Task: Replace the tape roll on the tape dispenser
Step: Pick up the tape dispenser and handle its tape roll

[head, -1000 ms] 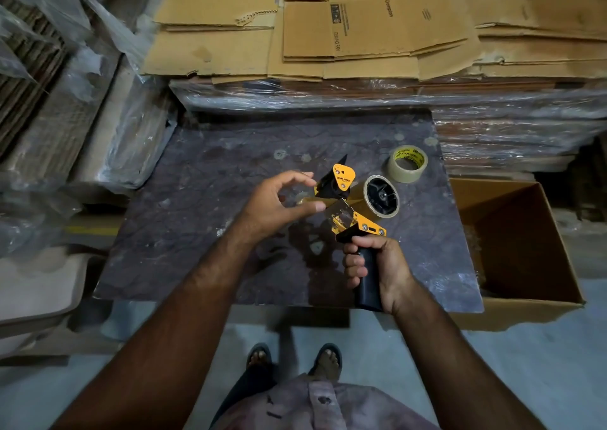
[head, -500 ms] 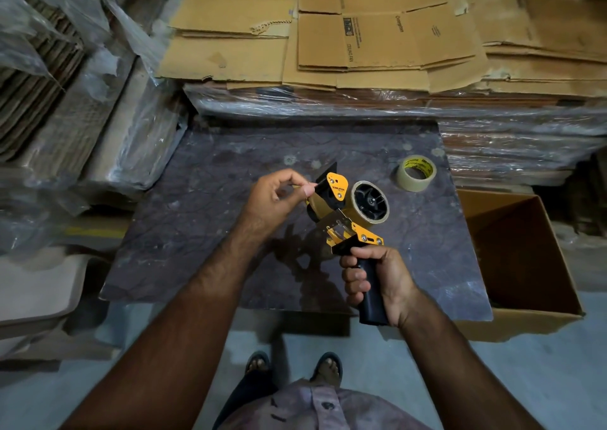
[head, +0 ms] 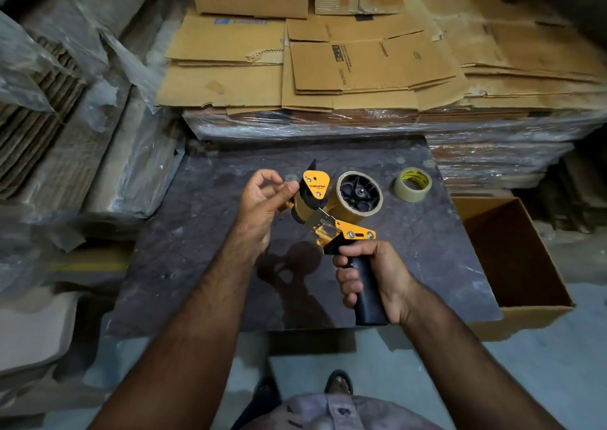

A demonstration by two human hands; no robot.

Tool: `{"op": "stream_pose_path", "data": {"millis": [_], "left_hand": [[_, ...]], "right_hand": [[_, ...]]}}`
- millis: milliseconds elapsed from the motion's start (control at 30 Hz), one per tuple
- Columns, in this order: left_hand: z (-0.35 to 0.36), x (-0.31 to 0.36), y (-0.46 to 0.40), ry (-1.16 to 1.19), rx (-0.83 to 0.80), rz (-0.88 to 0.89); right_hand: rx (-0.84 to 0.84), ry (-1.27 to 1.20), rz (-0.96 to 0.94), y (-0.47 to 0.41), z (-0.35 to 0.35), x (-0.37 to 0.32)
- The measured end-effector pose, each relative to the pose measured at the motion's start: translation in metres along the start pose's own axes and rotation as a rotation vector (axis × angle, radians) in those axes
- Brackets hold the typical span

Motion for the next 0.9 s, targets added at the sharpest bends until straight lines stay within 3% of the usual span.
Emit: {"op": "stream_pose_path", "data": {"millis": [200,367,467,900], "left_hand": [[-0.01,0.012,-0.009,-0.061,-0.054,0.018],[-0.019,0.031,-0.009,-0.261,-0.084,0.112],[-0.02,0.031,0.002,-0.328,-0.149,0.05],[-0.024,0.036,0.004,-0.173,-0.139,-0.014]], "right_hand": [[0.104,-0.005,-0.083,0.005,0.027,-0.004],[0.174,-0.039,-0.144,-0.005,0.048,-0.005],[0.204,-0.056,-0.153,-0.014,0.06,-0.002],[0.195,-0.121,-0.205,-0.034,0.101,-0.002]]}}
Point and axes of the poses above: each hand's wrist, its own y-axis away from the middle knuckle, its own z-axis out of the palm, x = y × z, the point moved 4 cm from there along -y, towards the middle knuckle, and after that the axes turned 10 degrees about z, right-handed, at the moved point
